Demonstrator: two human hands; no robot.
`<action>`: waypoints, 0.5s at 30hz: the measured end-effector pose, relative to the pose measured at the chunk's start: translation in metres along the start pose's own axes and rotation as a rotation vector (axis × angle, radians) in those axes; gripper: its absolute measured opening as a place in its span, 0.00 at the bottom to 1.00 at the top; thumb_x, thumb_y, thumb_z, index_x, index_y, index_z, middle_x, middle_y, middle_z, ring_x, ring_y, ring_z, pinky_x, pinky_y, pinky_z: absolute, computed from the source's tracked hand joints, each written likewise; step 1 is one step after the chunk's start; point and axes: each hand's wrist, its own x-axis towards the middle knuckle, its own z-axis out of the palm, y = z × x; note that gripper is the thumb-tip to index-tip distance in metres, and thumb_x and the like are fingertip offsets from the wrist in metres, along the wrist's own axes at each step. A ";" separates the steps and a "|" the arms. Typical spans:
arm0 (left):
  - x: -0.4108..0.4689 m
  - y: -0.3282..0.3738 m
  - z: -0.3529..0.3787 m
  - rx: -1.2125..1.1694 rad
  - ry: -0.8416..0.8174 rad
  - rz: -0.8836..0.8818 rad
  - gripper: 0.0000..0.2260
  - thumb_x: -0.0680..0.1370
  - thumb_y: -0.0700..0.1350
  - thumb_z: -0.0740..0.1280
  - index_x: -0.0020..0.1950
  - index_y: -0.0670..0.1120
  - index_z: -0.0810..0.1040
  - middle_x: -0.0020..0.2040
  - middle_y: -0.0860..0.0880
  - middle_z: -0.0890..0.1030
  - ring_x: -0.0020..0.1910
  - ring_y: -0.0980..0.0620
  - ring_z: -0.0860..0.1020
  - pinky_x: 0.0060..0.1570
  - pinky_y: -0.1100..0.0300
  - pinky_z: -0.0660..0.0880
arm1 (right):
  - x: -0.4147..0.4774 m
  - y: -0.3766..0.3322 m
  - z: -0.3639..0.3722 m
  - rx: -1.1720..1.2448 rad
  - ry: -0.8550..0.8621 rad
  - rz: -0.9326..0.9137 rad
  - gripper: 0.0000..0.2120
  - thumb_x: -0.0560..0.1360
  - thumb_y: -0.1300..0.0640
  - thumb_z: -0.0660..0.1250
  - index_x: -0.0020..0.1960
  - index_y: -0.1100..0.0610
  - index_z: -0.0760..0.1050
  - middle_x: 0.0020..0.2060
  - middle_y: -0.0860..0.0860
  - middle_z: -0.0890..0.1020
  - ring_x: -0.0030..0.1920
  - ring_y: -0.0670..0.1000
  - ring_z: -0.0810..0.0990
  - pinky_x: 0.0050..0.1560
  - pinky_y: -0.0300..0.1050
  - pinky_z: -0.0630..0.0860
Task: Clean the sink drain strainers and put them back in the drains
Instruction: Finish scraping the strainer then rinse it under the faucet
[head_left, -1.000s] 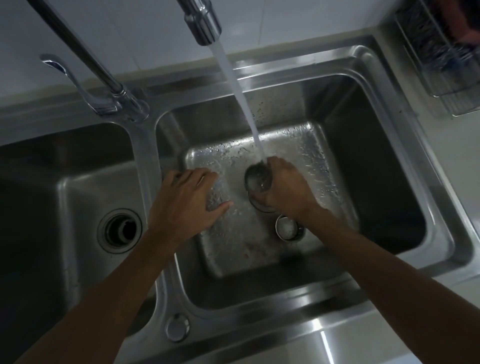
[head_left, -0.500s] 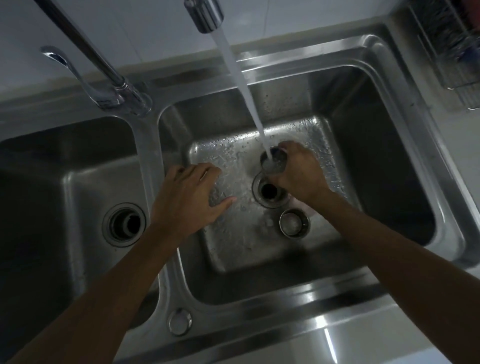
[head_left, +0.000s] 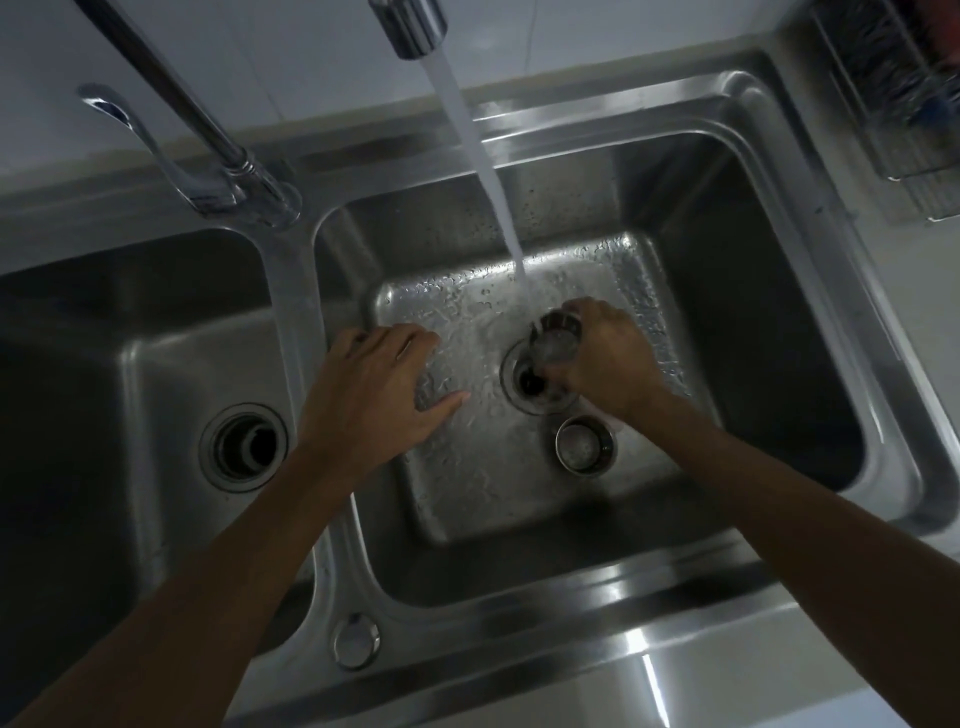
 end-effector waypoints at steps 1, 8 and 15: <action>0.000 0.000 0.000 0.000 -0.002 -0.002 0.32 0.78 0.70 0.62 0.70 0.46 0.76 0.67 0.48 0.81 0.63 0.46 0.80 0.64 0.45 0.71 | 0.006 0.000 -0.002 -0.002 0.035 0.019 0.40 0.66 0.42 0.81 0.70 0.57 0.71 0.62 0.56 0.79 0.62 0.58 0.77 0.62 0.54 0.76; -0.001 0.002 -0.003 -0.001 0.001 0.000 0.31 0.78 0.69 0.64 0.69 0.46 0.77 0.66 0.47 0.81 0.62 0.46 0.80 0.64 0.46 0.71 | -0.003 -0.008 0.004 0.018 0.022 -0.102 0.37 0.66 0.43 0.80 0.68 0.56 0.72 0.60 0.55 0.79 0.58 0.58 0.77 0.57 0.53 0.78; -0.001 0.001 -0.002 0.010 -0.002 0.005 0.31 0.77 0.69 0.64 0.69 0.47 0.77 0.65 0.48 0.82 0.61 0.47 0.81 0.63 0.47 0.71 | -0.011 -0.021 0.002 0.060 0.002 -0.131 0.39 0.65 0.41 0.80 0.69 0.55 0.71 0.61 0.54 0.79 0.60 0.57 0.76 0.57 0.54 0.78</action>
